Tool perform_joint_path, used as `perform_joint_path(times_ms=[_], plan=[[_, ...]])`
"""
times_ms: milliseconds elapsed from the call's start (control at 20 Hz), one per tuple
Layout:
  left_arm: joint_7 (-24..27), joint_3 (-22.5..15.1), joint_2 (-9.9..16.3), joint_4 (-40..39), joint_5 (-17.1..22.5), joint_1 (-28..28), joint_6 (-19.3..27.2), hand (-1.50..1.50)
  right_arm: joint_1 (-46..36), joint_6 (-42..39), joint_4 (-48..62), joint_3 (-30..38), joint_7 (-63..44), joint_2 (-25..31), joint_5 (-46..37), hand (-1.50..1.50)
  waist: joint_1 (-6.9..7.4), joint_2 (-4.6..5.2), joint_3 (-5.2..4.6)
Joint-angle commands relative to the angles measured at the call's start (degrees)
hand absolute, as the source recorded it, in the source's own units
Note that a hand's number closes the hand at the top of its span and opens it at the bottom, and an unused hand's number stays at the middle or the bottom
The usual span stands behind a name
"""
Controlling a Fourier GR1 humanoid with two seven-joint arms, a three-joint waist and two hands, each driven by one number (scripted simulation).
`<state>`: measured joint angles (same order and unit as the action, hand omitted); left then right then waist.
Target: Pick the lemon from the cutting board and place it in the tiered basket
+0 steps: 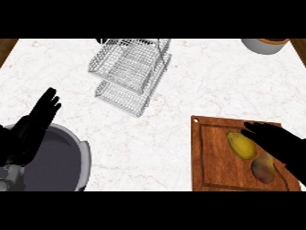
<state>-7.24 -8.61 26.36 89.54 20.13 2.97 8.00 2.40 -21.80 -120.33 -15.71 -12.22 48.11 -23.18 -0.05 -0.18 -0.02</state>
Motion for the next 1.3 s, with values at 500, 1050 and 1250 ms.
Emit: perform_joint_path(times_ms=[500,1050,1250], plan=[[-4.67,3.81,-1.9,3.96,-2.03,-1.19,-3.54,0.0,-5.7,4.25,18.68,-7.24,-2.67,-17.54,-19.24,-1.5,0.64,0.21,0.04],[-3.75,5.83,-7.66,-0.9,-7.52,0.85,-5.22,0.0,-3.74,13.98,28.3,-3.11,8.66,-21.73,-30.39,-1.5,0.02,0.16,0.02],[-1.9,7.09,-8.26,-0.75,-7.74,-1.48,-7.31,0.0,-7.51,11.78,33.97,2.48,13.69,-20.06,-28.86,-1.5,0.17,0.17,0.02]])
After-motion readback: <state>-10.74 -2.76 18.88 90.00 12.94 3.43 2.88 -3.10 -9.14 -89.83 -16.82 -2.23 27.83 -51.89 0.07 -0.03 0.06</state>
